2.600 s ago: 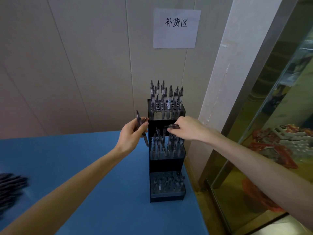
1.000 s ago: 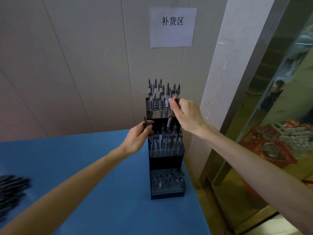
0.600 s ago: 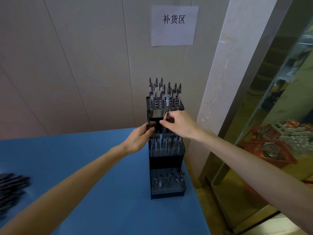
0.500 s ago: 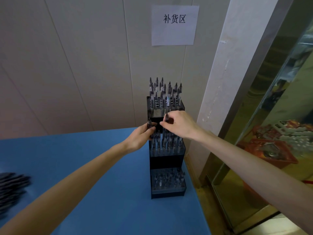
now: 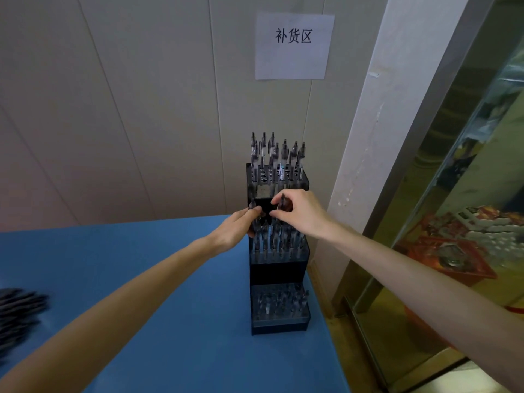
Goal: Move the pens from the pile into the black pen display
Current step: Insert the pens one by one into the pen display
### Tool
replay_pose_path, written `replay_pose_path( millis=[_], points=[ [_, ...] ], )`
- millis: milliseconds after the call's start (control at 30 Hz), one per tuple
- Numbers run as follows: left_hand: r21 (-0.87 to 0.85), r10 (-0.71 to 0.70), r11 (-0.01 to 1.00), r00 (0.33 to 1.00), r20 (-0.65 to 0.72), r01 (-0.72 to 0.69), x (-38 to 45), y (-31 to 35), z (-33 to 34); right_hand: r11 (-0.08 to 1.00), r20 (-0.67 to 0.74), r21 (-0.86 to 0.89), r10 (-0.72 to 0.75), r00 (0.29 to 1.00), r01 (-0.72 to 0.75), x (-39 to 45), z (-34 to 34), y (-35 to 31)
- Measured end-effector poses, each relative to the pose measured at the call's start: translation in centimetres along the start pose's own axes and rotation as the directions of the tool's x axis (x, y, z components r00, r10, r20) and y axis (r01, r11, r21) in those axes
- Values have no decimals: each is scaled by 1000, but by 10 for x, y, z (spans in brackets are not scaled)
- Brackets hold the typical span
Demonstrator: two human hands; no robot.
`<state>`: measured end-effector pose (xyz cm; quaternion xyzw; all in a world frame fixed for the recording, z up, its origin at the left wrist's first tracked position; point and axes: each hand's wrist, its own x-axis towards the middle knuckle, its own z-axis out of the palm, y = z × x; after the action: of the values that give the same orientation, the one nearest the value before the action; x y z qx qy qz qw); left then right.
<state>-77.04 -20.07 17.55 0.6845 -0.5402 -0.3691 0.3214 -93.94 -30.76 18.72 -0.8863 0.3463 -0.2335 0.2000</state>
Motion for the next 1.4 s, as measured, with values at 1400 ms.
replay_pose_path(
  millis=[1400],
  points=[
    [-88, 373, 874, 775, -510, -478, 0, 17, -17, 893, -97, 445, 121, 988, -66, -12, -28, 5]
  ],
)
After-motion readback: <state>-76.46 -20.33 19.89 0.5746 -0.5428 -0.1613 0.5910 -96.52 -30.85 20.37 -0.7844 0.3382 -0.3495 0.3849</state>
